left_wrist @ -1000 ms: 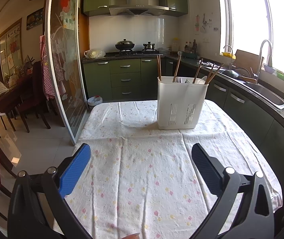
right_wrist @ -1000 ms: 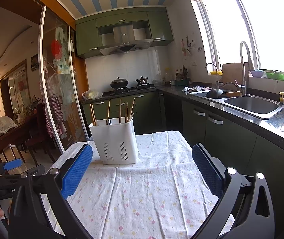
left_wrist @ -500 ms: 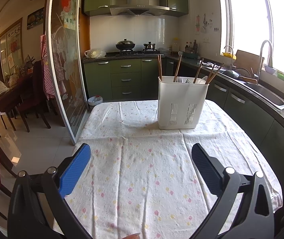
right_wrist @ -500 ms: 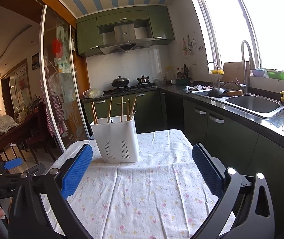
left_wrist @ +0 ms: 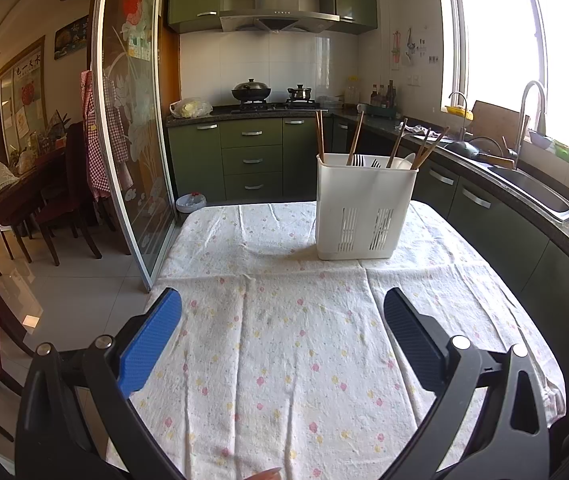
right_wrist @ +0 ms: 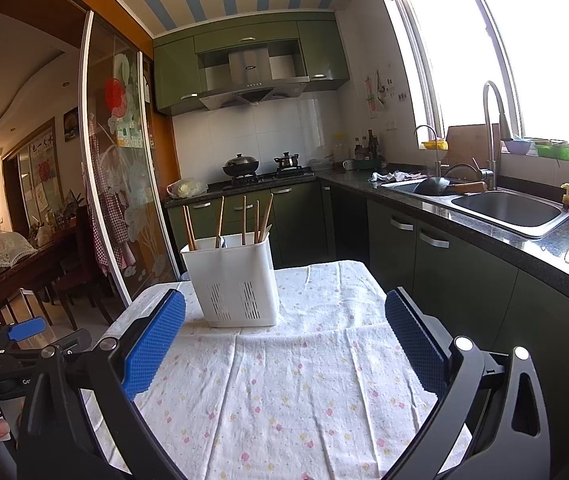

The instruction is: Organize utensils

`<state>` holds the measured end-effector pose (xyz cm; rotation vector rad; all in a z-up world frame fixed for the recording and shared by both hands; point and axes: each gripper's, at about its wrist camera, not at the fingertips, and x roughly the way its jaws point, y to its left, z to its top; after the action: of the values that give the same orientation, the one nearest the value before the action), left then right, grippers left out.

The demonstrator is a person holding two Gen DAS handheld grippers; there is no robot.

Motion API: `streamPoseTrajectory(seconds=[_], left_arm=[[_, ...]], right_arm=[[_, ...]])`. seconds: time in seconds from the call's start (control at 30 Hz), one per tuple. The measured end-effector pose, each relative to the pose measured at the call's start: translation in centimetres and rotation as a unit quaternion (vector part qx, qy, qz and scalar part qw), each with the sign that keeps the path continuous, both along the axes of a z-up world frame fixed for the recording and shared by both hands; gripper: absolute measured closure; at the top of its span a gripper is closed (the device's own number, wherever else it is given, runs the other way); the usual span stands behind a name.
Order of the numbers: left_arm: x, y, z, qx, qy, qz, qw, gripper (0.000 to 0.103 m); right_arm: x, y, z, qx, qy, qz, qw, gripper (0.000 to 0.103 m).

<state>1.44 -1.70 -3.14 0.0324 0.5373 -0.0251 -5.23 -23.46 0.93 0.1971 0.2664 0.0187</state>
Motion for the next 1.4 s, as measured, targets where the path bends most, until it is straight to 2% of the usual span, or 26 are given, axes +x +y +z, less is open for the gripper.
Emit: streamPoseTrajectory(seconds=[0.67,0.87,1.07,1.27,1.4], left_arm=[[-0.1,0.1,0.1,0.003,-0.001,0.005,1.0000,0.007],[0.5,0.0,-0.3,0.023,0.012,0.005,0.9997,0.007],[0.4,0.5,-0.4,-0.006,0.000,-0.014,0.9999,0.007],[0.6,0.5,-0.8,-0.001,0.005,-0.021,0.9998,0.007],[1.1,0.5,-0.9,0.004,0.015,-0.008,0.9998,0.007]], right_arm=[[-0.2,0.4,-0.1,-0.001,0.002,0.003,1.000,0.004],[-0.2,0.5,-0.2,-0.001,0.003,0.003,1.000,0.004],[-0.3,0.5,-0.3,-0.001,0.005,0.003,1.000,0.004],[-0.3,0.6,-0.5,-0.001,0.007,0.004,1.000,0.004],[-0.3,0.6,-0.6,-0.002,0.007,0.003,1.000,0.004]])
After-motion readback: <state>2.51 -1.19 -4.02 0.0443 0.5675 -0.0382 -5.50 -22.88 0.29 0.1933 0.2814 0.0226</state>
